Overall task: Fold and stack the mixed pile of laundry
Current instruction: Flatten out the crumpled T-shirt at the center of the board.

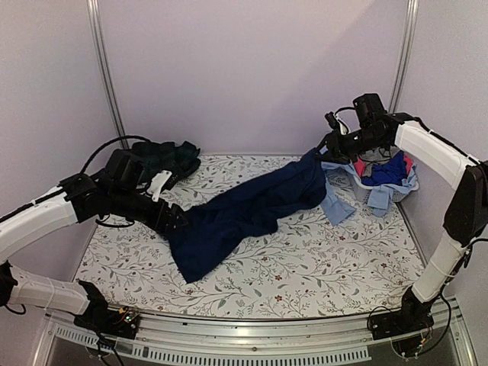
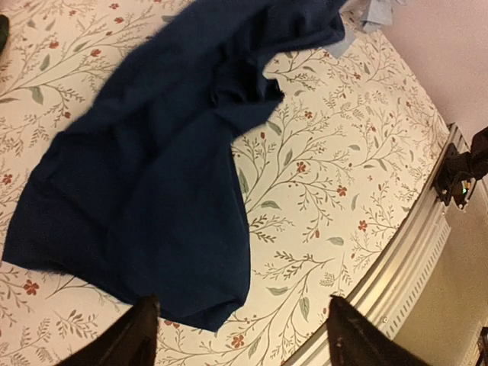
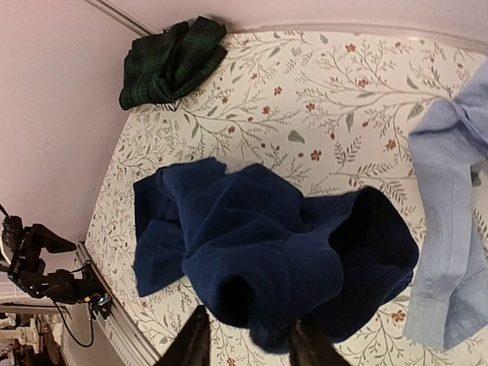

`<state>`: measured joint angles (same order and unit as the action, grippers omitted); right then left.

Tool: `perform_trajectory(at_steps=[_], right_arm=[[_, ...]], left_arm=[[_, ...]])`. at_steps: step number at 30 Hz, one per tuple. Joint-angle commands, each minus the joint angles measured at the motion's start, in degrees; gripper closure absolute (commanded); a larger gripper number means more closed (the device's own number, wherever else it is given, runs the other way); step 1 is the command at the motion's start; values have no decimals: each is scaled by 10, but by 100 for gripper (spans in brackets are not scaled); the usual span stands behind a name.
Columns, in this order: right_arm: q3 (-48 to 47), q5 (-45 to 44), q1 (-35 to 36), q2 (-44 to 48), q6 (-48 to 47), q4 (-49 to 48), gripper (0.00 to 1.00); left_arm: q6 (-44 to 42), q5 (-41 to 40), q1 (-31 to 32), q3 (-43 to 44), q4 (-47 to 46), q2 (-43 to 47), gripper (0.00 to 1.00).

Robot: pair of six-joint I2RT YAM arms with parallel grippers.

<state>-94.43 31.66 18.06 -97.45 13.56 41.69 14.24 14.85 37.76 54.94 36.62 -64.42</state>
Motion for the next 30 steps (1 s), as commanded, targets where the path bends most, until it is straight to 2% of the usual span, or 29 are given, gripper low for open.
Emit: perform_trajectory(at_steps=[1, 3, 6, 8, 11, 13, 17, 24, 30], right_arm=[[26, -32, -3, -23, 21, 17, 21], [0, -56, -6, -46, 25, 22, 14], [-27, -56, -6, -74, 10, 35, 15], [-25, -23, -5, -88, -10, 45, 18], [8, 38, 6, -101, -31, 44, 29], [20, 49, 27, -104, -42, 46, 31], [32, 27, 85, -104, -79, 54, 30], [53, -44, 131, -129, -120, 65, 27], [89, -94, 136, -153, -122, 60, 17]], left_arm=[[52, -48, -40, -31, -29, 42, 7], [59, -38, -84, -31, -33, 17, 6], [60, -50, -105, -12, -19, -58, 11], [47, -47, -105, 4, -6, -118, 17], [33, -32, -106, 33, 1, -198, 31], [32, -12, -105, 51, 0, -236, 38], [35, -11, -104, 59, 1, -277, 43], [16, -4, -101, 57, 55, -325, 44], [18, -8, -89, 51, 68, -342, 38]])
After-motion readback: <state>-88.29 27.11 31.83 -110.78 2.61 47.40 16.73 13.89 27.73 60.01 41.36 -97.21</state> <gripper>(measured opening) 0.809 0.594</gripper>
